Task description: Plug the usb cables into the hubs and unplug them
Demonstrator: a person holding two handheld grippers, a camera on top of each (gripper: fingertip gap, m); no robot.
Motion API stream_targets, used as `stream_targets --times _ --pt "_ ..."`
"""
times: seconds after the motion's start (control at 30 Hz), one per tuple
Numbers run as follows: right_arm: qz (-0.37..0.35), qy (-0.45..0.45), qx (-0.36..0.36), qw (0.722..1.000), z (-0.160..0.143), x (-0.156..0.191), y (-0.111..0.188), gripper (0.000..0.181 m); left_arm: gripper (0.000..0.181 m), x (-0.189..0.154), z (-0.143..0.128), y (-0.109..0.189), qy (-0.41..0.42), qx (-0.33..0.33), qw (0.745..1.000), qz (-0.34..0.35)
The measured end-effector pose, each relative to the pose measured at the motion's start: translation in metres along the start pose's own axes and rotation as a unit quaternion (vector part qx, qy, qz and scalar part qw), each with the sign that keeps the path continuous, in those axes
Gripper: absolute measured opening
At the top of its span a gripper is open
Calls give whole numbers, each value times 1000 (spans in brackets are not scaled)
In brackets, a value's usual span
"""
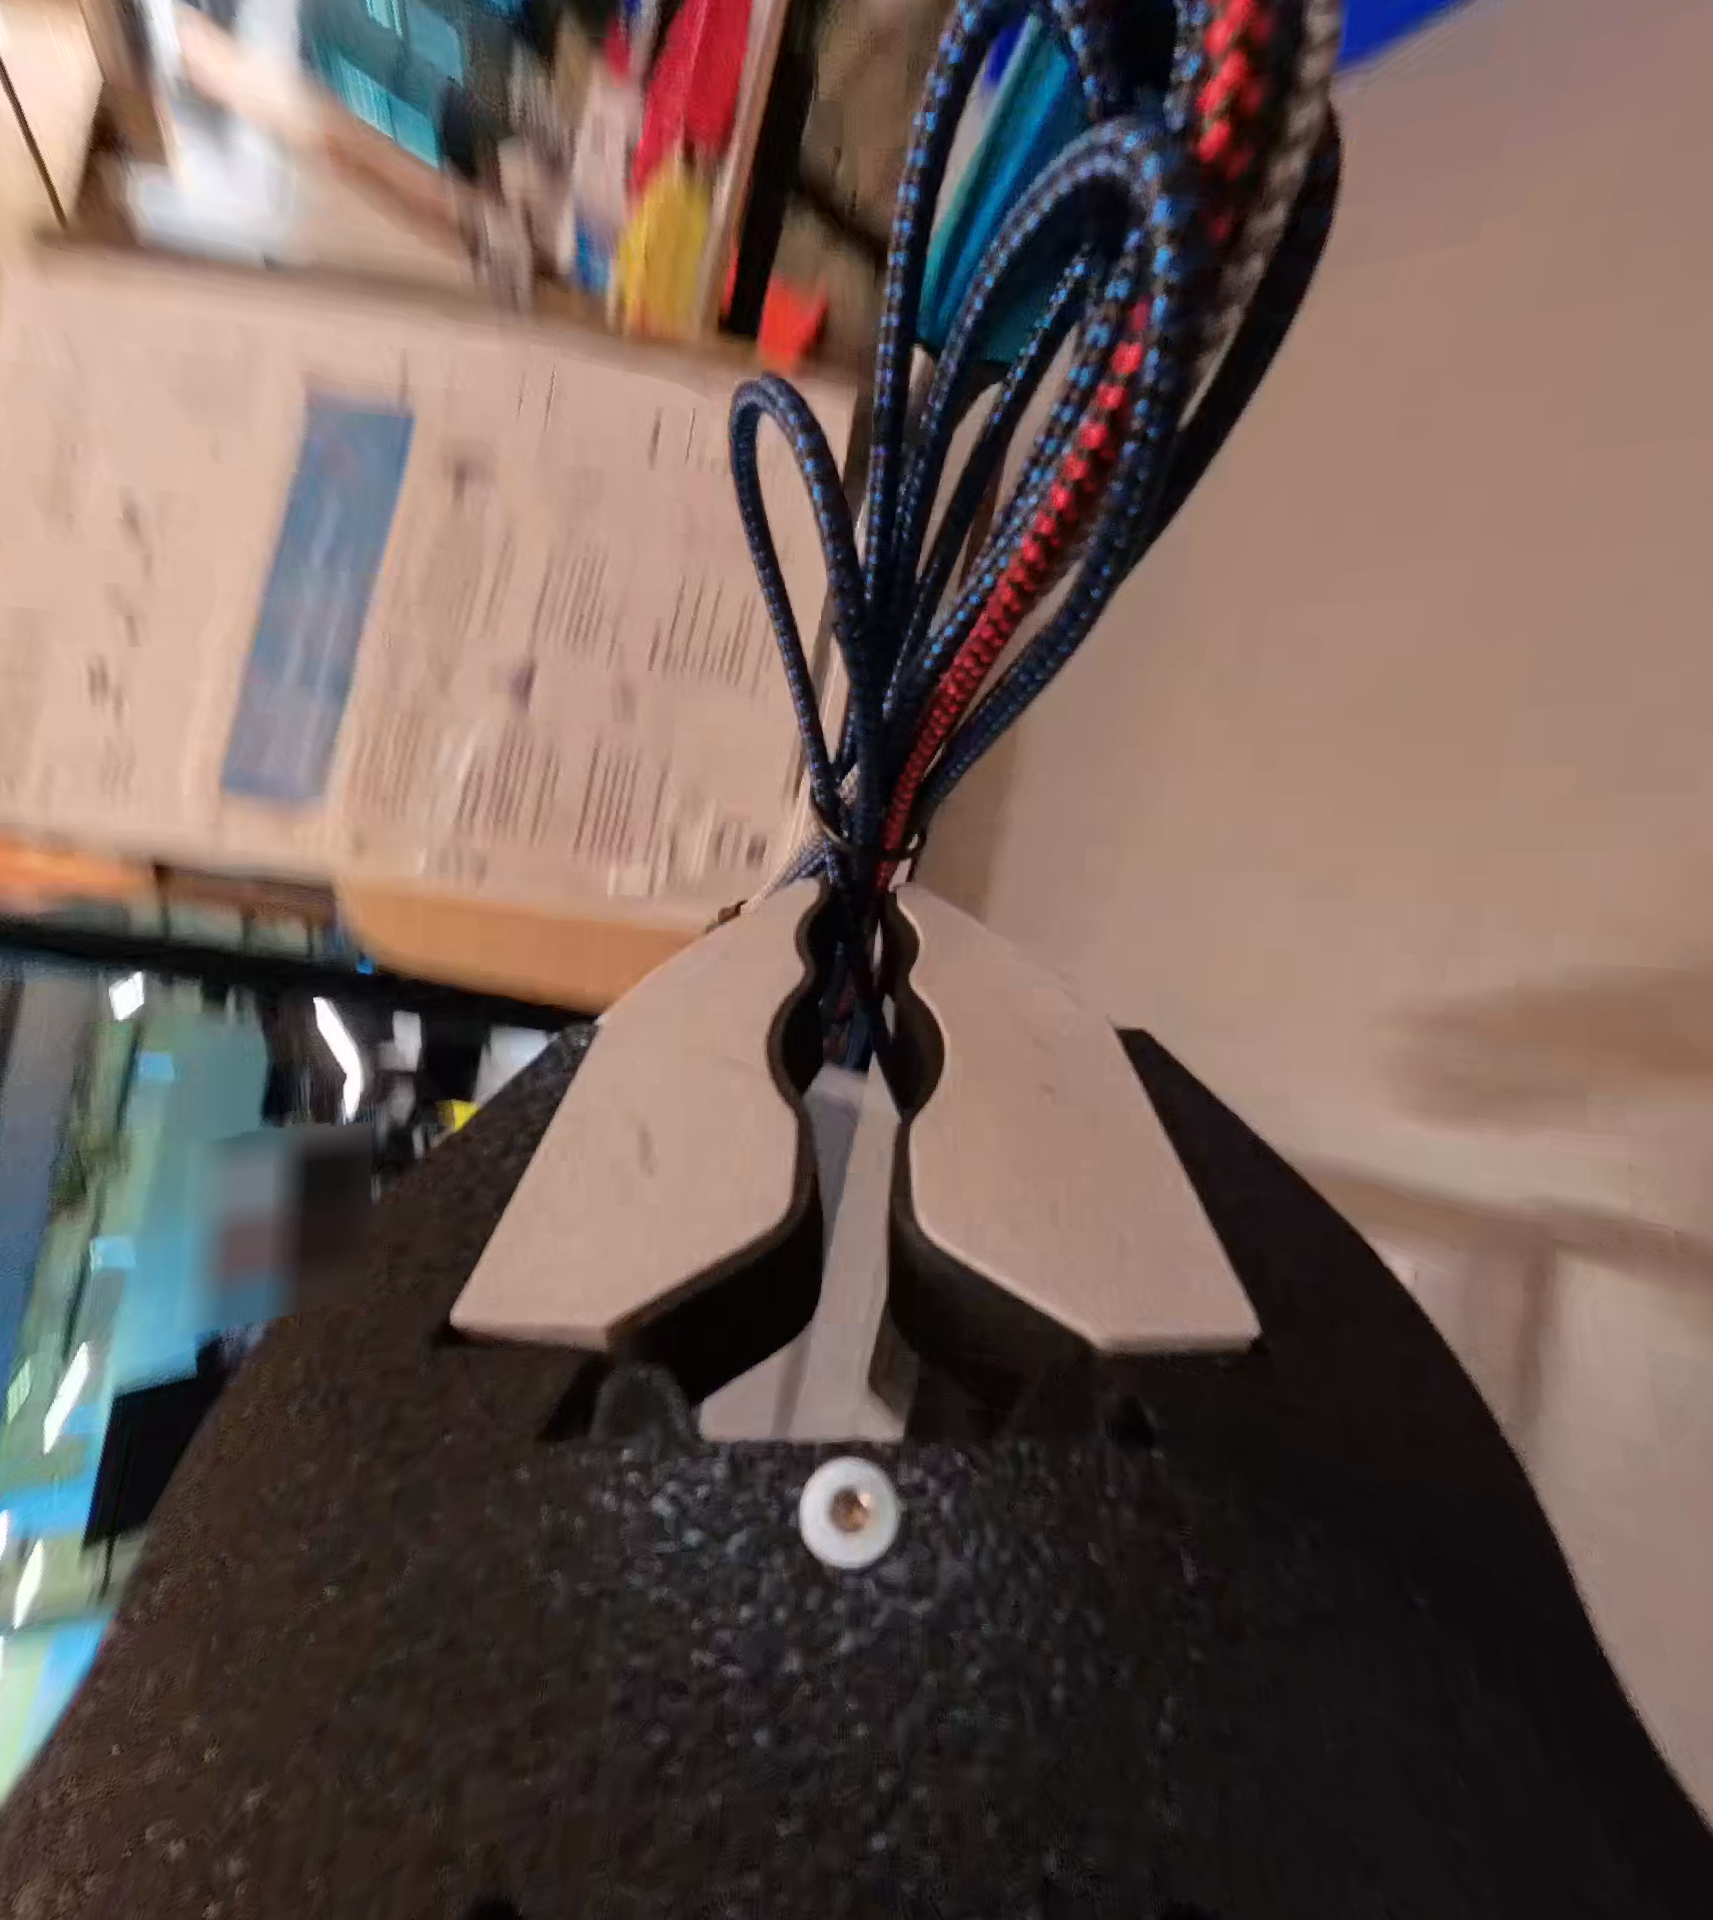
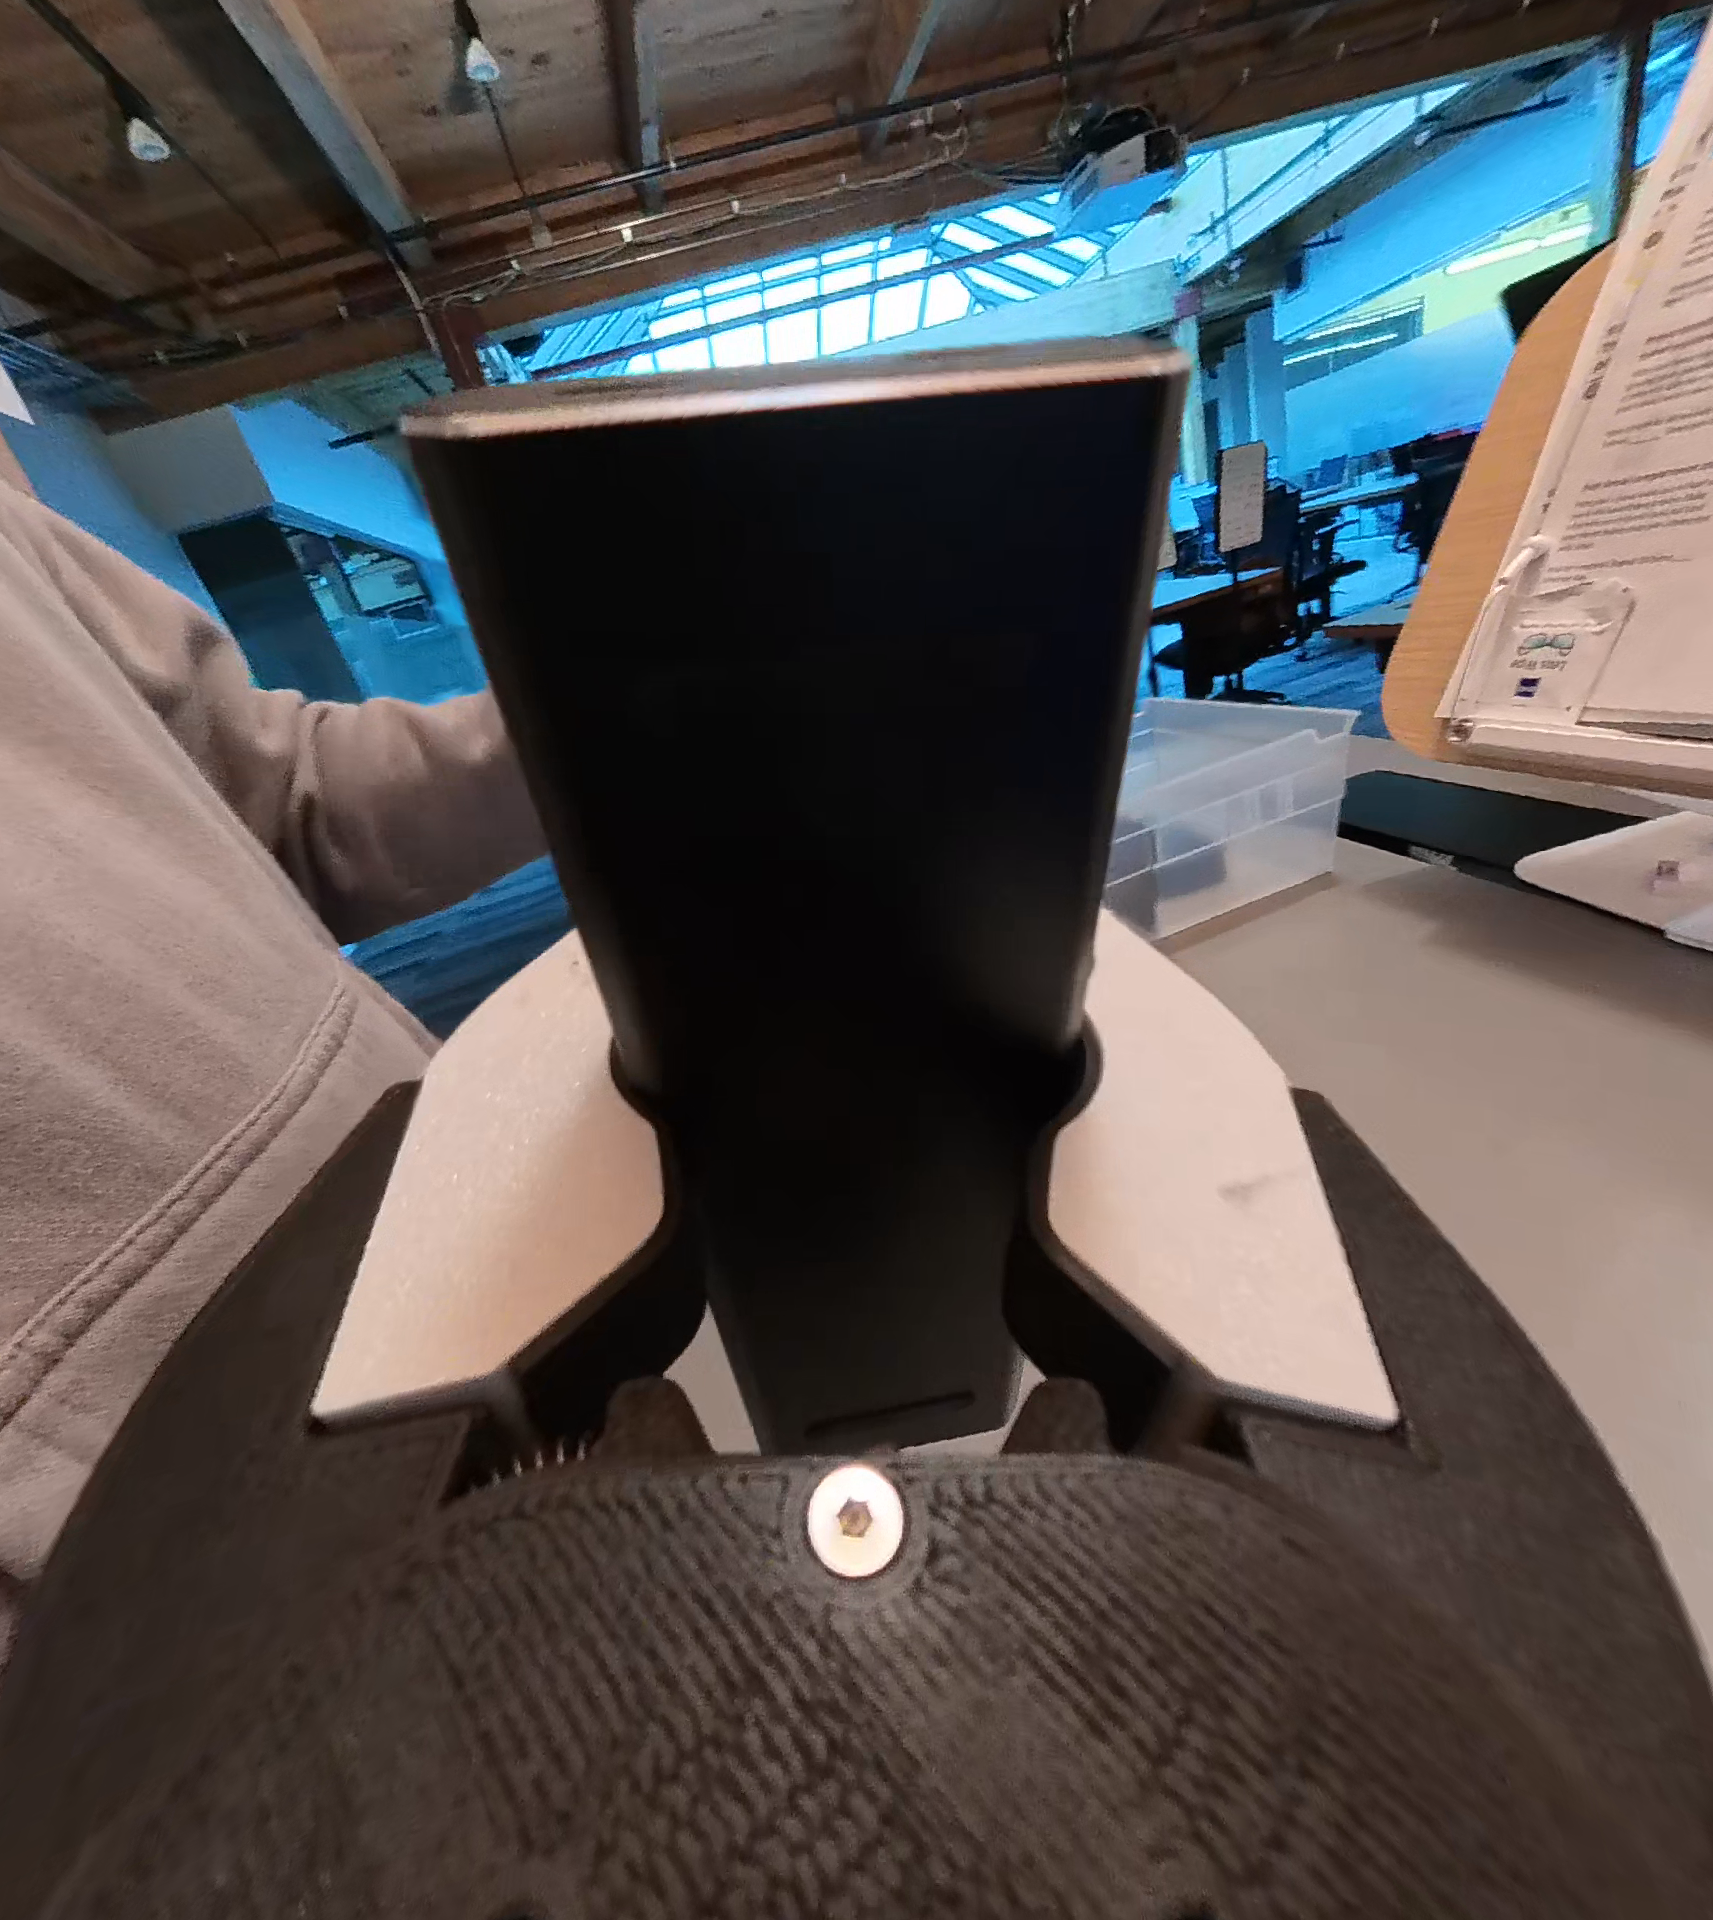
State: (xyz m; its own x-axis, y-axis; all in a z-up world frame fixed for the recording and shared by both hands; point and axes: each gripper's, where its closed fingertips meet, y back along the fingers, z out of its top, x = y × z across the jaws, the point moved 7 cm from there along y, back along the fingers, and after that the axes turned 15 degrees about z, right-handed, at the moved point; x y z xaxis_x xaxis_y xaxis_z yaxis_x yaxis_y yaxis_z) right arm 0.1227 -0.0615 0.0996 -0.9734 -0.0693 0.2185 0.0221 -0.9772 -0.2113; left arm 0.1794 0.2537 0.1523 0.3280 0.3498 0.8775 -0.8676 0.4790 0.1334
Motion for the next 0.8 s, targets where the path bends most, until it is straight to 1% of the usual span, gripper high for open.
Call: stream_targets --times 0.07,0.17,0.27,0.37,0.43,0.5,0.63,0.7,0.73,0.8 --pt "-8 1 -1 1000 0 -2 2 74 6 -41 22 -6 -20 -58 998 -28" --pt "-16 -1 -4 1000 -2 -2 5 74 7 -112 34 -13 -51 -102 988 -106" --pt "-22 -3 2 1000 -8 0 7 74 7 -166 32 -15 -73 -105 979 -156" --pt "-22 -7 6 1000 -14 3 8 74 8 -196 26 -10 -66 -101 975 -186" --pt "-21 -10 7 1000 -17 4 9 74 13 -205 20 -8 -56 -83 975 -201" --pt "-20 -12 9 1000 -19 3 9 74 30 -208 15 -5 -28 -64 977 -204" --pt "-13 -12 9 1000 -19 0 7 74 44 -193 11 3 84 0 977 -197" --pt "-11 -9 12 1000 -18 -1 6 74 46 -181 9 9 179 43 964 -192" --pt "-9 -10 14 1000 -18 -2 5 74 46 -174 7 12 236 65 953 -178" --pt "-11 -10 19 1000 -20 -3 4 74 47 -162 1 21 341 114 921 -151"
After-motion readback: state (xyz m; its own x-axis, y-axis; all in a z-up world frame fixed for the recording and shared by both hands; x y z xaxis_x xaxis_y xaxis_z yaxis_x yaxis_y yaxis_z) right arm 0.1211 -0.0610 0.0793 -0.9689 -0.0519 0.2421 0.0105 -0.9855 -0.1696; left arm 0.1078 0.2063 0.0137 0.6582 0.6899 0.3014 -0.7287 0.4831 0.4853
